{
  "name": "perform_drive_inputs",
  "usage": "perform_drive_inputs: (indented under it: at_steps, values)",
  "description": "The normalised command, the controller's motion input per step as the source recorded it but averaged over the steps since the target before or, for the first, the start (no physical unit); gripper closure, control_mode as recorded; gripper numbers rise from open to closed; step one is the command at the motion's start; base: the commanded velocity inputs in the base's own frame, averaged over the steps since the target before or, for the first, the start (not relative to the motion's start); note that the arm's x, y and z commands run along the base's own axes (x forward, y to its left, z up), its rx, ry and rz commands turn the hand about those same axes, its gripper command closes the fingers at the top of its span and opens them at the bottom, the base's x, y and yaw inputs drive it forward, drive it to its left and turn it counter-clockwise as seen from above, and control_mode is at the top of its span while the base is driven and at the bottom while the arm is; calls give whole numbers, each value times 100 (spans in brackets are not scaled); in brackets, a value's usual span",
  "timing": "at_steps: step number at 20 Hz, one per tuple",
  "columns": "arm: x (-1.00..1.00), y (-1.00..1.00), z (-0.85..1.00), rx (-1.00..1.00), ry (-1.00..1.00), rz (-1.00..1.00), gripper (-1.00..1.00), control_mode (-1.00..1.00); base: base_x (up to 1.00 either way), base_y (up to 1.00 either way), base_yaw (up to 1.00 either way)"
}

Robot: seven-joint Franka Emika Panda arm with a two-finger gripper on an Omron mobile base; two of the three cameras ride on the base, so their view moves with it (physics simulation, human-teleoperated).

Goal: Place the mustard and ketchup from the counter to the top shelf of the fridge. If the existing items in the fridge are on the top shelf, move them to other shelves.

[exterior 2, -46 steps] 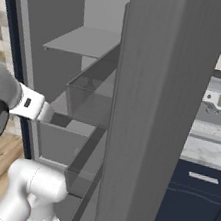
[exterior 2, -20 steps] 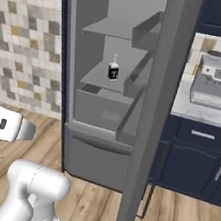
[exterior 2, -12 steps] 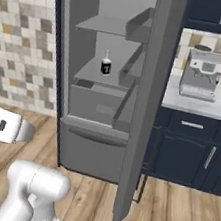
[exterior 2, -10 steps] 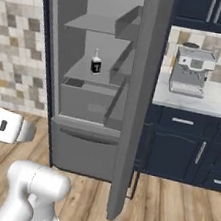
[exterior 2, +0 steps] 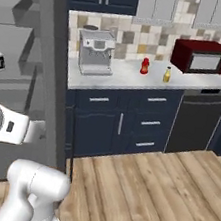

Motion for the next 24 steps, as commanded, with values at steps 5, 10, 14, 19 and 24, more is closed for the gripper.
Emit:
perform_drive_inputs:
  at_steps: [5,10,14,19,24]
  values:
    - [0,0,0,0,0,0,-100,100,-82,0,-54]
    - [0,0,0,0,0,0,-100,100,0,0,-94]
    - [0,0,0,0,0,0,-100,100,0,0,-95]
    - [0,0,0,0,0,0,-100,100,3,-25,-86]
    - [0,0,0,0,0,0,-100,100,57,-52,-57]
